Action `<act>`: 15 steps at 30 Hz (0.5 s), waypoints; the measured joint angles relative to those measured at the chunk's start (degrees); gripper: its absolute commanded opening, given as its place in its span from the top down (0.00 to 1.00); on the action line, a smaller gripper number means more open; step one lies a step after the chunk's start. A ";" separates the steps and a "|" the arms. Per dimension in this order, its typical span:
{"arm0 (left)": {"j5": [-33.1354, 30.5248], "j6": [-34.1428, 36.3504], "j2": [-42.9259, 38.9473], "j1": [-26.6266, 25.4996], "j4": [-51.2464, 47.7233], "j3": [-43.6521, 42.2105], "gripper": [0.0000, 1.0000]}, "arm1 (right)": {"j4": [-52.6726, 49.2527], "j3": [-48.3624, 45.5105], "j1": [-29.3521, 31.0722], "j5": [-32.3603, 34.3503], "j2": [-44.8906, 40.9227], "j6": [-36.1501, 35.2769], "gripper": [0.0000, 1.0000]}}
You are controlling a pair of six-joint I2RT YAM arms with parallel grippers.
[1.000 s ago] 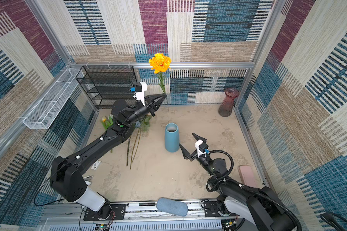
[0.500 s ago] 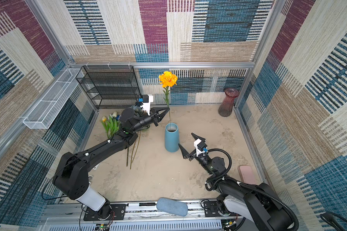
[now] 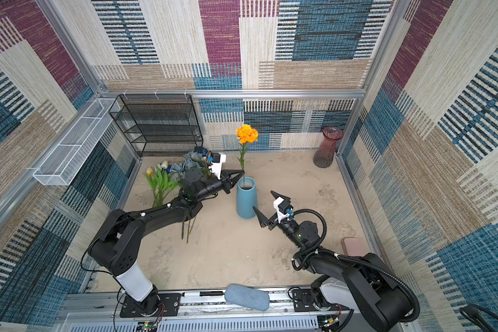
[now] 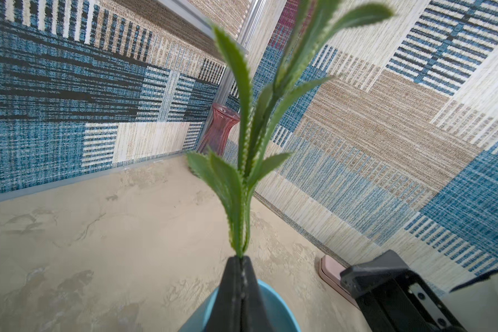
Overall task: Arrange the flowers into the vase
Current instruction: 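Lower the marigold stem into the light-blue vase and open the left gripper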
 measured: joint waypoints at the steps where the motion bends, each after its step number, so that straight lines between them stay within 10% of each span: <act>1: 0.09 0.26 -0.04 -0.07 1.01 -0.90 0.95 | 0.00 0.11 -0.02 0.00 0.31 -0.04 0.08; 4: 0.15 1.25 -0.59 -0.15 2.14 -2.69 0.89 | 0.00 0.52 -0.02 -0.02 1.07 -0.22 0.08; 9: 0.61 3.91 -2.67 -0.26 2.08 -4.02 0.52 | -0.02 0.83 0.00 -0.50 2.23 -0.42 0.08; 15: -0.39 8.63 -6.80 -0.26 -1.25 -6.03 0.46 | -0.09 1.38 0.00 -0.92 3.37 -0.63 0.08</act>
